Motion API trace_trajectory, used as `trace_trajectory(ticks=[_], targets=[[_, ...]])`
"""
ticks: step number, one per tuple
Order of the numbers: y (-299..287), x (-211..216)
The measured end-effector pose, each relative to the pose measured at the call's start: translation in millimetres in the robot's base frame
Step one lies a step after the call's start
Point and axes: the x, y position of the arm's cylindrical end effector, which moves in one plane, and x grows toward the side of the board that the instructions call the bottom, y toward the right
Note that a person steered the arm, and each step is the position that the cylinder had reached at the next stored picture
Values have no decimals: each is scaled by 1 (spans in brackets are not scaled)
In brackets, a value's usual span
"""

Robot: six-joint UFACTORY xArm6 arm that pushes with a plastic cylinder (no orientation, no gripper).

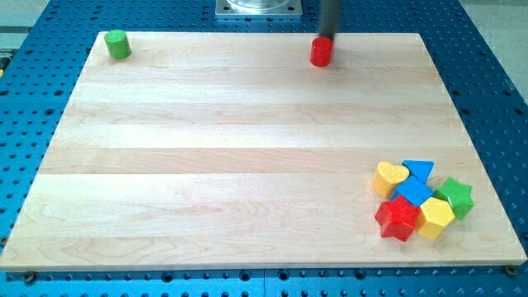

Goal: Place the red circle into the group of blocks

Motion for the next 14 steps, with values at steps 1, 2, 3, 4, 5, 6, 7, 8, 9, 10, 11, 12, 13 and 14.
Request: trace_trajectory(ticks=[1, 2, 3, 4, 5, 6, 7, 8, 9, 10, 11, 12, 13, 14], targets=[[-34, 51], [-29, -17], [-89, -5], [-73, 82], [-53, 85], [-30, 63], [-13, 129], [-34, 122], [-36, 156], [-5, 208], [-32, 160], [-56, 184], [-4, 225], [-10, 213]])
